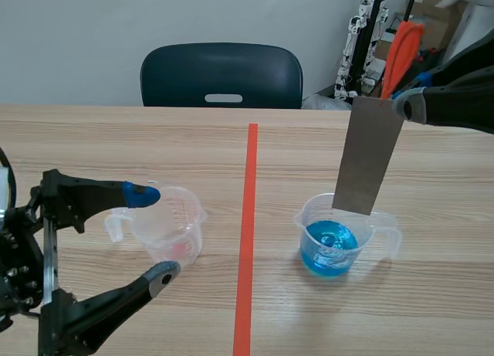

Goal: Do the redox reaction experiment. lower the plate into the blue solution

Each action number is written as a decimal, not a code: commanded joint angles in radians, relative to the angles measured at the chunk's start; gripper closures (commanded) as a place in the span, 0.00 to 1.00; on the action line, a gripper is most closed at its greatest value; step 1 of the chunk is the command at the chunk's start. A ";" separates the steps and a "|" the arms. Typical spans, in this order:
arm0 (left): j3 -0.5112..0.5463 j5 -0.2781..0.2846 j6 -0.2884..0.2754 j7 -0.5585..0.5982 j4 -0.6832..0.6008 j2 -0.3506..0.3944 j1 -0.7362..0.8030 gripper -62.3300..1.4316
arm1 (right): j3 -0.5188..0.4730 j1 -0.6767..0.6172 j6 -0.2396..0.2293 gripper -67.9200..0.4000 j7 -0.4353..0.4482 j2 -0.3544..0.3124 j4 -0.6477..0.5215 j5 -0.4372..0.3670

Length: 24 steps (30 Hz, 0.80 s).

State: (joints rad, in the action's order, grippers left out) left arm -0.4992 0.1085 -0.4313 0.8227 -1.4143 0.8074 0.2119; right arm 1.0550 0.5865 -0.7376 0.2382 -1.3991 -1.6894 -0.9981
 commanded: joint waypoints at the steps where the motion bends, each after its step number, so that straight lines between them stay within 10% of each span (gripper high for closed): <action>1: 0.017 0.010 -0.002 0.051 -0.021 0.009 0.033 0.21 | -0.014 0.011 -0.008 0.97 0.019 -0.008 0.003 -0.014; 24: 0.209 0.010 0.086 0.209 -0.021 0.019 0.442 0.06 | -0.014 -0.013 0.004 0.98 0.042 0.044 0.061 0.051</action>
State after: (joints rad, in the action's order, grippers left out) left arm -0.2935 0.1089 -0.3443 1.0000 -1.4143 0.8230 0.6464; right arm 1.0550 0.5640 -0.7364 0.2646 -1.3487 -1.6260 -0.9340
